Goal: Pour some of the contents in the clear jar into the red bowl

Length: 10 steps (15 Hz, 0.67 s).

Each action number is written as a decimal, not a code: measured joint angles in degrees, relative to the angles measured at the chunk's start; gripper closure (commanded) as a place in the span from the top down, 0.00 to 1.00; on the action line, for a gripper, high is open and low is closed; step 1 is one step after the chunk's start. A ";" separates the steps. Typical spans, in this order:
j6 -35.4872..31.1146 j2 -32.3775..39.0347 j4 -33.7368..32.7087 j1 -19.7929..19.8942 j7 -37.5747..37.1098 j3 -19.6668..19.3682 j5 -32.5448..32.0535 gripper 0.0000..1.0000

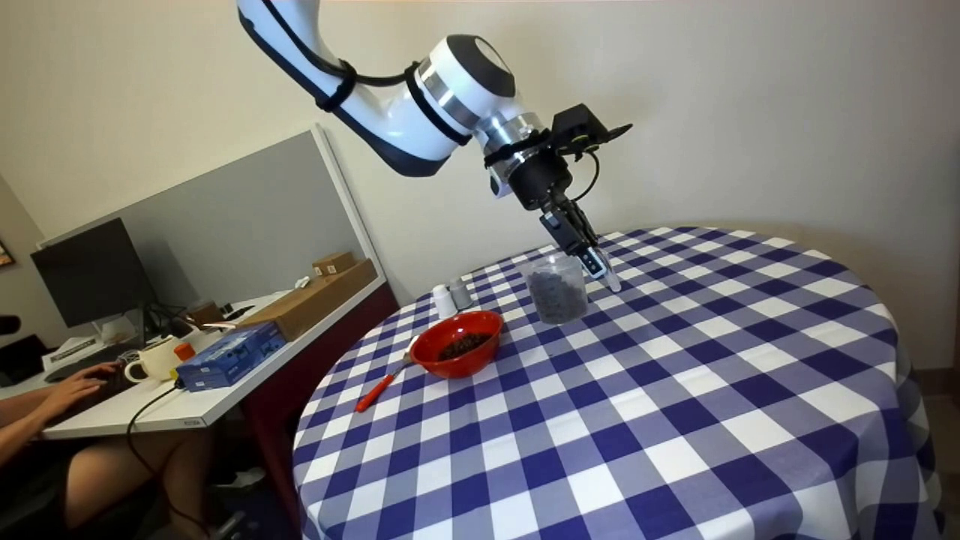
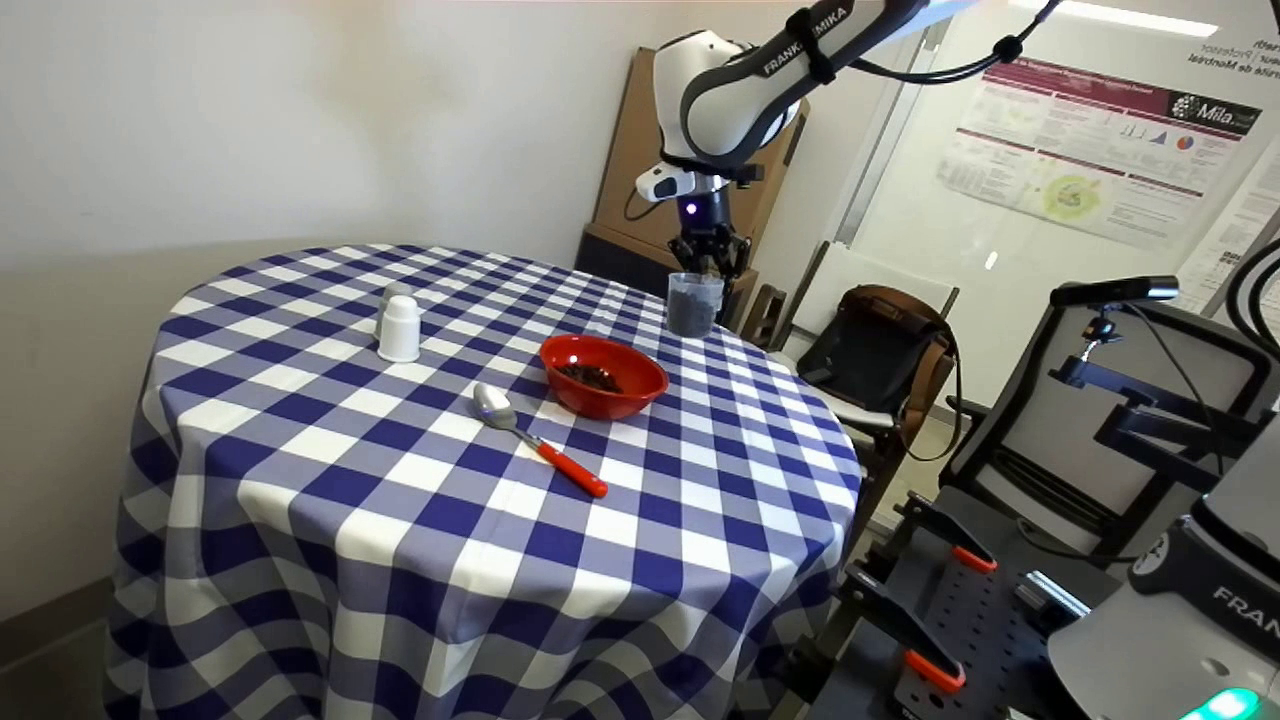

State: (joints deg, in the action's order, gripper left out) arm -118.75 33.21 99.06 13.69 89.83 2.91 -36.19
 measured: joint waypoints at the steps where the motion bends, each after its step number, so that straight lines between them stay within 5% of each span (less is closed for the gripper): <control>1: 0.00 0.22 0.16 -0.21 0.13 -0.51 0.08 0.08; 10: -3.82 4.13 0.72 -4.57 0.14 -3.70 -2.47 0.08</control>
State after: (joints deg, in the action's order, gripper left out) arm -122.57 37.34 99.78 9.12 89.96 -0.79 -38.65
